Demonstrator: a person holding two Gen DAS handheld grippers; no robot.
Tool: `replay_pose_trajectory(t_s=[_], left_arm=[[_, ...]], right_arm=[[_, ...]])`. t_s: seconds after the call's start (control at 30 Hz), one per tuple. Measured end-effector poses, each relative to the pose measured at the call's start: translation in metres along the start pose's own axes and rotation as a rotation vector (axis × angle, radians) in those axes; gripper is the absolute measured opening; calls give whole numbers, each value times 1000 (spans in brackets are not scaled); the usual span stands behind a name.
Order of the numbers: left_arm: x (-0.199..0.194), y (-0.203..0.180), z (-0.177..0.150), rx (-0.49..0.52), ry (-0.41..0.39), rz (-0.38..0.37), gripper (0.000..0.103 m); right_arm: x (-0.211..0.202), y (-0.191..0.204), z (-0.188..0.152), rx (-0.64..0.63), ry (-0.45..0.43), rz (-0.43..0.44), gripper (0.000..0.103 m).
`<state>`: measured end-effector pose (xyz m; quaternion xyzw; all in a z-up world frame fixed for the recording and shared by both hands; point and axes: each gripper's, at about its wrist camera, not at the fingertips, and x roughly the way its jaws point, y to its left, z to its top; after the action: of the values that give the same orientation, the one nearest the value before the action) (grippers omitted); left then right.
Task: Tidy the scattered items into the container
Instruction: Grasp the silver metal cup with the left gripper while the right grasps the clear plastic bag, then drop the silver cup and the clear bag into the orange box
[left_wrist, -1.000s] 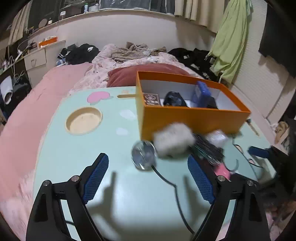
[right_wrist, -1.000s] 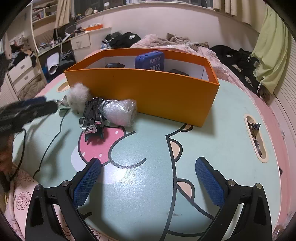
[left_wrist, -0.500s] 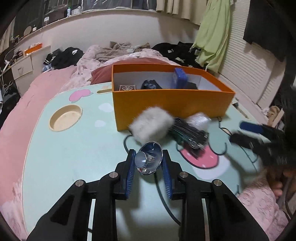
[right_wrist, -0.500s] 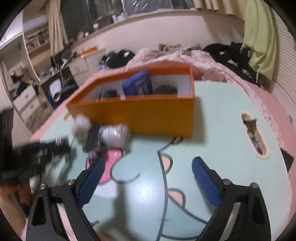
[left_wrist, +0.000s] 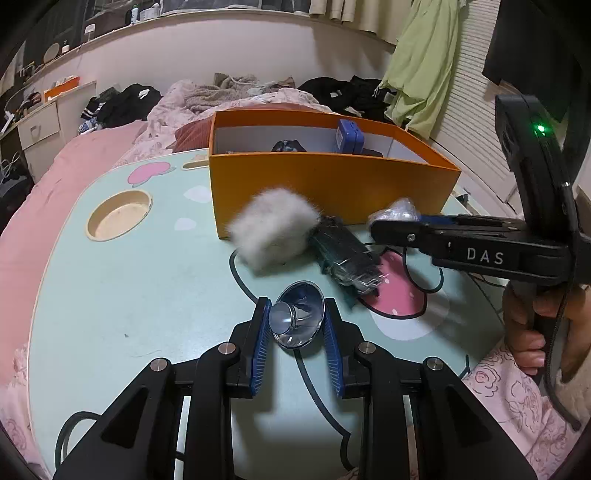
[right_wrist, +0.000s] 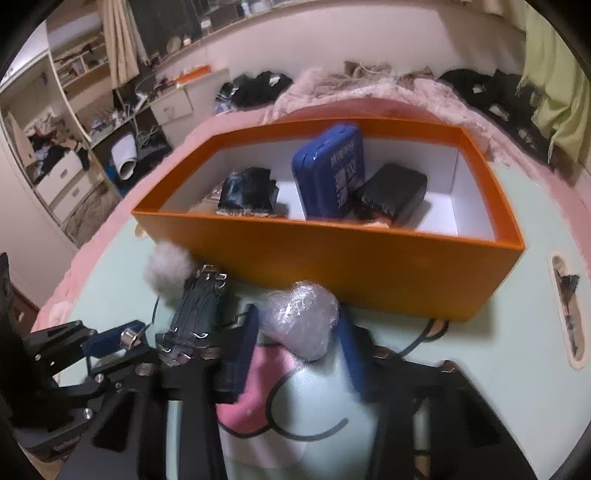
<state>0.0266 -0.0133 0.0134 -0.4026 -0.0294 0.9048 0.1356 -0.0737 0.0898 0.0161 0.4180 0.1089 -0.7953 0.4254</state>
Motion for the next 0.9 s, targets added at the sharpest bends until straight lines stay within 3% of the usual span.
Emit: replay_pose_trajectory(t_s=[0.17, 0.37, 0.57, 0.67, 0.7, 0.73, 0.77, 0.8, 0.83, 0.87, 0.9], left_arm=[[-3, 1, 0, -5, -13, -5, 29], [-22, -2, 10, 5, -60, -26, 29], [-40, -18, 71, 65, -173, -55, 29], [-36, -17, 104, 39, -217, -59, 29], [-32, -15, 112, 16, -227, -63, 40], [-21, -12, 119, -5, -215, -52, 56], [-7, -8, 123, -28, -183, -15, 88], [5, -6, 122, -48, -164, 16, 91], [16, -3, 120, -56, -142, 29, 91], [28, -1, 116, -59, -106, 37, 91], [38, 3, 111, -71, -84, 4, 91]], right_arm=[[-15, -8, -8, 38, -73, 25, 31], [-55, -6, -9, -12, -201, -25, 31], [-69, -5, 35, -52, -284, -83, 31], [-62, -8, 51, -51, -299, -112, 32], [-55, -10, 55, -48, -296, -127, 38], [-49, -12, 55, -45, -285, -143, 55], [-42, -14, 54, -41, -270, -165, 65], [-29, -18, 51, -33, -234, -201, 83], [-22, -20, 47, -35, -214, -221, 87], [-20, -15, 40, -89, -247, -272, 84], [-22, -11, 32, -125, -293, -302, 88]])
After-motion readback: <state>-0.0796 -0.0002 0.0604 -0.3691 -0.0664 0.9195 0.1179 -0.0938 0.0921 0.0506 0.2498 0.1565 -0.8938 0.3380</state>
